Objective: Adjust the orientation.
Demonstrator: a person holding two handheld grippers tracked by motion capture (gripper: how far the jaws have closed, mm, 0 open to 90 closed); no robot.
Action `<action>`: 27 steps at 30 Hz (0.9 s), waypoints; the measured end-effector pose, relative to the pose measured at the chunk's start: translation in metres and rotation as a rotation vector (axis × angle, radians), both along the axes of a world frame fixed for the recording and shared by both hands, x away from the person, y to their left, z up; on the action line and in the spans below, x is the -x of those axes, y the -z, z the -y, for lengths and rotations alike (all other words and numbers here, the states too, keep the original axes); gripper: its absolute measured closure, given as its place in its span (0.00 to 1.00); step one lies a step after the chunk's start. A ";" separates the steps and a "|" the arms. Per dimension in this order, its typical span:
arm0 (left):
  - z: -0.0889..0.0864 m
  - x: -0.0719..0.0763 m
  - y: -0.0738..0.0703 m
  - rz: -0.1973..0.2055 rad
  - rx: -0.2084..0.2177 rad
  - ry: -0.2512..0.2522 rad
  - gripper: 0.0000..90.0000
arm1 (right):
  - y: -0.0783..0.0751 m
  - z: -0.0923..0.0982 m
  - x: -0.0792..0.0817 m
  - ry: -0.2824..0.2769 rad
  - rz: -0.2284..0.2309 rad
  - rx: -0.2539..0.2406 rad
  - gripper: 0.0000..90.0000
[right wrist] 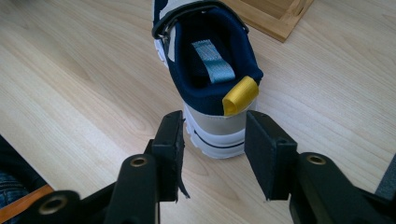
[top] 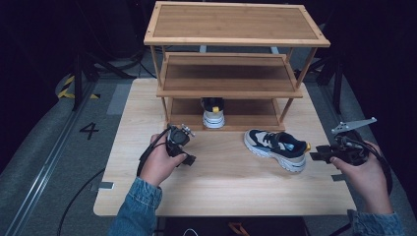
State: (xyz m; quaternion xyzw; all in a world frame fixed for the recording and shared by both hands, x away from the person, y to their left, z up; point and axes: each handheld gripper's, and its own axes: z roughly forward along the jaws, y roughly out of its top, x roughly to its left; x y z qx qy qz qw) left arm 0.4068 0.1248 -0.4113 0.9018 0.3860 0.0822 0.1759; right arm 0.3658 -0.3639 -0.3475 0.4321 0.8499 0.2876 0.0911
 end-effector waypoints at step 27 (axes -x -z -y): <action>-0.042 0.011 0.016 -0.059 -0.035 -0.075 0.27 | 0.004 -0.020 -0.017 -0.033 0.027 0.047 1.00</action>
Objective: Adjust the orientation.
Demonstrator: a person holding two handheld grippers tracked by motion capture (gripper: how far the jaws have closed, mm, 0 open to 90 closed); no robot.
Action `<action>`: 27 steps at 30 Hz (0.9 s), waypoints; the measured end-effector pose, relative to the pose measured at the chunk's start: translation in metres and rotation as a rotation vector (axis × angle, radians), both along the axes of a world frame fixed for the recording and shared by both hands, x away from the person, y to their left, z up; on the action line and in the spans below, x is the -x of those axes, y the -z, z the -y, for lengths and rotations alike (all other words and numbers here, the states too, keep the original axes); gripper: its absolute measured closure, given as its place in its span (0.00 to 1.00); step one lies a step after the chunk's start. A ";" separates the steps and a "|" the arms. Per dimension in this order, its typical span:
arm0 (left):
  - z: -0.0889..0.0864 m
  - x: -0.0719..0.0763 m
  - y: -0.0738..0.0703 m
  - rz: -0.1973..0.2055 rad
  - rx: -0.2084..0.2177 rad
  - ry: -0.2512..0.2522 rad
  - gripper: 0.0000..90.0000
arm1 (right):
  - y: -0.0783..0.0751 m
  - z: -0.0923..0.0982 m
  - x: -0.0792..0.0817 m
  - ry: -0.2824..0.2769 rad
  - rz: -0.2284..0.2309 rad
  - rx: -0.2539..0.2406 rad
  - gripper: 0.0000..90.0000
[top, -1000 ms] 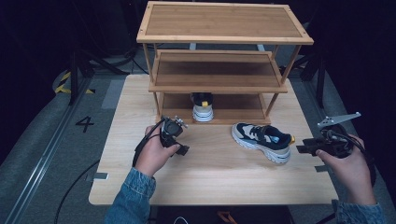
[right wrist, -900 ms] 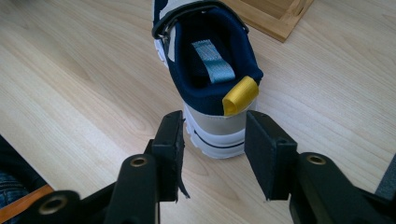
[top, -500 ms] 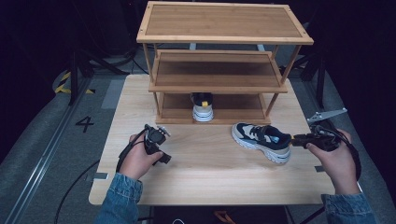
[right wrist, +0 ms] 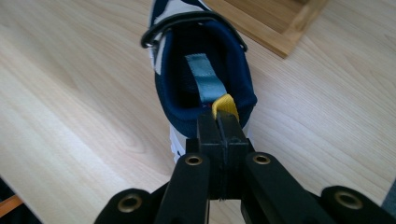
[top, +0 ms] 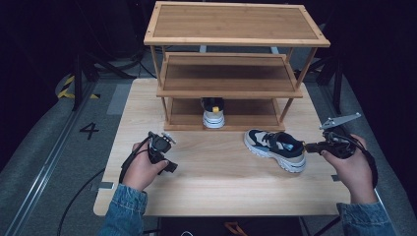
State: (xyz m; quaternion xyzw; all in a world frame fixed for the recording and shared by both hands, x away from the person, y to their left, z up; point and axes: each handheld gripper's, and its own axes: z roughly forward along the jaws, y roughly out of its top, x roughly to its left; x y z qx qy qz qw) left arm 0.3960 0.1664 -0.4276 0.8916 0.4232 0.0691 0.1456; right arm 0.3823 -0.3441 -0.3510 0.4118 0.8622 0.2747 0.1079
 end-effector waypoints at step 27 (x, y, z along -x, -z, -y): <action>0.010 -0.001 0.001 -0.020 0.001 0.051 0.26 | -0.002 -0.096 0.038 -0.298 -0.069 0.101 1.00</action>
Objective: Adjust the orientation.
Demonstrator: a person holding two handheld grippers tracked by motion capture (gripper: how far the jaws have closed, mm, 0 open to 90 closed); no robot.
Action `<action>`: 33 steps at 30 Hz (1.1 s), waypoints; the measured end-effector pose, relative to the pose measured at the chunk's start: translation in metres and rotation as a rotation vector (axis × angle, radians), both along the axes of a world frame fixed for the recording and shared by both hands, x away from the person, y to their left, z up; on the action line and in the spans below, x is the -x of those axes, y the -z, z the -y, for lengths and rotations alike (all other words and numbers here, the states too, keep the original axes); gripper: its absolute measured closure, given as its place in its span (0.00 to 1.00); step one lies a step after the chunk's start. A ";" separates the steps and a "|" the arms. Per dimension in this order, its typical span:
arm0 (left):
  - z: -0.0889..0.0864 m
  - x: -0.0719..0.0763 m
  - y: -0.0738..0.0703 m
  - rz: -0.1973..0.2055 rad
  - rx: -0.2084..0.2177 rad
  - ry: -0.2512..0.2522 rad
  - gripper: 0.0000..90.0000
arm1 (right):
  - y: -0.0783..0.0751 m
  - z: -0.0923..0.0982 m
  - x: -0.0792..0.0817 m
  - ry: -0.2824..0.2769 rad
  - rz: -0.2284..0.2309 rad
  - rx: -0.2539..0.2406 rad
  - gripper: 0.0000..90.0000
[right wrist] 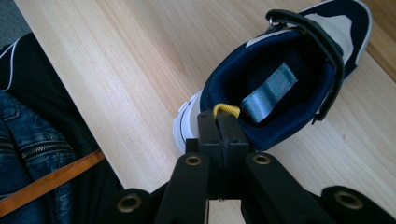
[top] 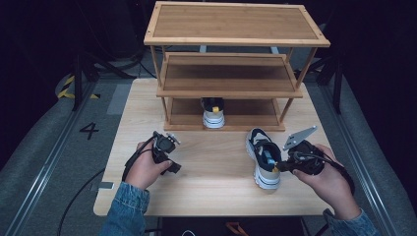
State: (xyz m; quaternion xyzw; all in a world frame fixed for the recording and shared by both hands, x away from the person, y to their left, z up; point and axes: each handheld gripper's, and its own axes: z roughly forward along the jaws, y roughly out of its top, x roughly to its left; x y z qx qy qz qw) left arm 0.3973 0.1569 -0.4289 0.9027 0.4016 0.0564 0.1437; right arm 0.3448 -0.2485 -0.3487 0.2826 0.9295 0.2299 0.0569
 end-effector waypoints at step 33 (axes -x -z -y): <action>-0.028 0.022 0.006 -0.005 -0.014 -0.073 0.25 | 0.042 -0.036 -0.033 -0.058 -0.175 0.078 0.57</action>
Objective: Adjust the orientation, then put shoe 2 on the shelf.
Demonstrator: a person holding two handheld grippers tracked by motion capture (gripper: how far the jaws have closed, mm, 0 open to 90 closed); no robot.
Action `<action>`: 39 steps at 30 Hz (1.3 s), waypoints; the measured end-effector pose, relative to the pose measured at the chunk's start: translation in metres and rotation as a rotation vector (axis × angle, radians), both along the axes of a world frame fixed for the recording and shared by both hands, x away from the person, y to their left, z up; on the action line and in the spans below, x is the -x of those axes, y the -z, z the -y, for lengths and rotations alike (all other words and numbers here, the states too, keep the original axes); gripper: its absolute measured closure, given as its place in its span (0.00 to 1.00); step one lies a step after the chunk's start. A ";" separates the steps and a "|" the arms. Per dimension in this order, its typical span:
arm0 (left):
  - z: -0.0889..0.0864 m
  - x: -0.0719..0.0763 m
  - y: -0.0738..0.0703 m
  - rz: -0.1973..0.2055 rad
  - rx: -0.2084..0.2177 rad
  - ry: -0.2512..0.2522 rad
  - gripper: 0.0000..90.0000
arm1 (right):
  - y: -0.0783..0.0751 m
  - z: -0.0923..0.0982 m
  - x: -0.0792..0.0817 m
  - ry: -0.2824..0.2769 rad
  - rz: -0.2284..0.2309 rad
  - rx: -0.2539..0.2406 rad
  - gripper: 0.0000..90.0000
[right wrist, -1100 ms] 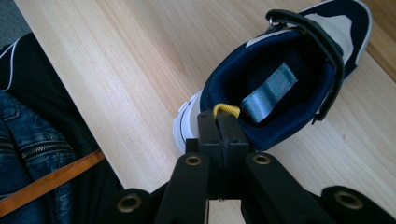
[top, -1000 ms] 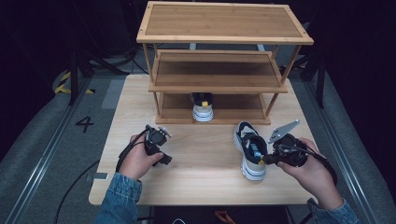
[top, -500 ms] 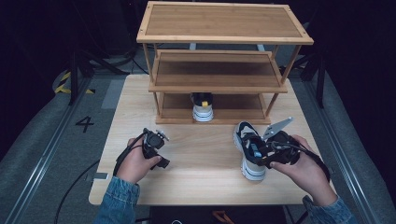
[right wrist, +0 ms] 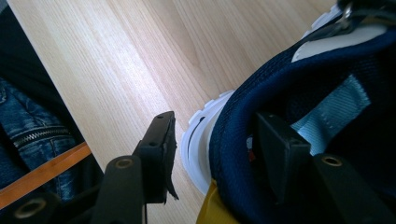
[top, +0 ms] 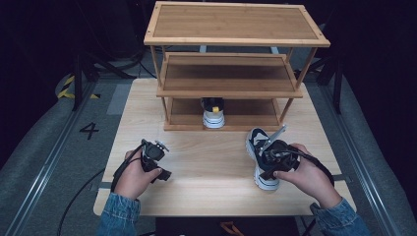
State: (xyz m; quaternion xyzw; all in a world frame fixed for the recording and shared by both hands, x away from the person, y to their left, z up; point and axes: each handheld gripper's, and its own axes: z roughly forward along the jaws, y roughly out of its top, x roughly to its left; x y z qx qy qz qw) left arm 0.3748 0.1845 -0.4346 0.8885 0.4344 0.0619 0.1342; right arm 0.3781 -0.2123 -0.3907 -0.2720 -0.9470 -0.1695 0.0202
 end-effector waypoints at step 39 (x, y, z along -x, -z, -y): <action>0.001 -0.012 -0.007 0.033 0.019 0.010 0.25 | -0.003 -0.008 -0.009 -0.033 0.045 0.017 0.81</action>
